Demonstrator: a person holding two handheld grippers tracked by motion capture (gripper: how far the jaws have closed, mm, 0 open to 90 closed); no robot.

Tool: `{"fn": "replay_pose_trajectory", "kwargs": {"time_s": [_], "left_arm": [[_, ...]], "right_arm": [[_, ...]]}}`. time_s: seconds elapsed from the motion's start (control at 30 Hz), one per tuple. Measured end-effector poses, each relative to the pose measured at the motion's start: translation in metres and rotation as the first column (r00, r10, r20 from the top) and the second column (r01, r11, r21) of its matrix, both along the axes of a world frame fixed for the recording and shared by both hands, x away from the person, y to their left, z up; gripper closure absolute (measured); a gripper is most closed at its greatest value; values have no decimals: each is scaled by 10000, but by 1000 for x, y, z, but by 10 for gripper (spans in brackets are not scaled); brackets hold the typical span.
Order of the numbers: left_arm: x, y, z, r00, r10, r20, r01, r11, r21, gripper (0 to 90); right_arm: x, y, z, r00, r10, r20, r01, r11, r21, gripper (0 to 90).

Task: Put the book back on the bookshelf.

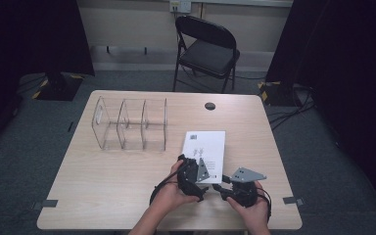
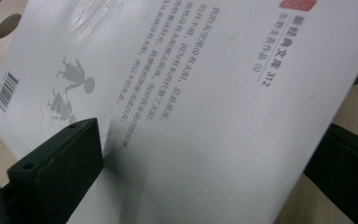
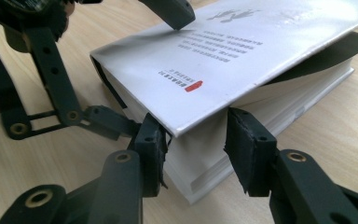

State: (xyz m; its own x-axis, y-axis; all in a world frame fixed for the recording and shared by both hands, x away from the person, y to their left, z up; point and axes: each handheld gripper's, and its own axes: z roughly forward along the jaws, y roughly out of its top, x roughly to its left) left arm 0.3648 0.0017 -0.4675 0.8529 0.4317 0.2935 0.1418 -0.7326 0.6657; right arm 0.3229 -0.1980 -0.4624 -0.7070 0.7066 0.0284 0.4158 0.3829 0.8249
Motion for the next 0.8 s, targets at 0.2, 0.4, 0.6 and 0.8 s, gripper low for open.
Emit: {"fn": "replay_pose_trajectory", "kwargs": {"time_s": [0.2,0.4,0.6,0.8], "left_arm": [[2,-2,1,9999,163,-44,-163,9998,124,13],[0,-1,4,9990,-392,-215,396,9991,169,178],[-2,-4,7,9982,-568,-165,576,9969,532,240],[-3,-4,8,9982,-535,-253,544,9979,352,257]], "right_arm": [[1,0,3,10000,71,58,-71,10000,-28,585],[3,-4,-7,9982,244,-541,-268,9986,-447,530],[3,-7,-10,9973,507,-537,-539,9968,-585,487],[5,-2,-21,9963,448,-730,-548,9884,-1415,474]]}}
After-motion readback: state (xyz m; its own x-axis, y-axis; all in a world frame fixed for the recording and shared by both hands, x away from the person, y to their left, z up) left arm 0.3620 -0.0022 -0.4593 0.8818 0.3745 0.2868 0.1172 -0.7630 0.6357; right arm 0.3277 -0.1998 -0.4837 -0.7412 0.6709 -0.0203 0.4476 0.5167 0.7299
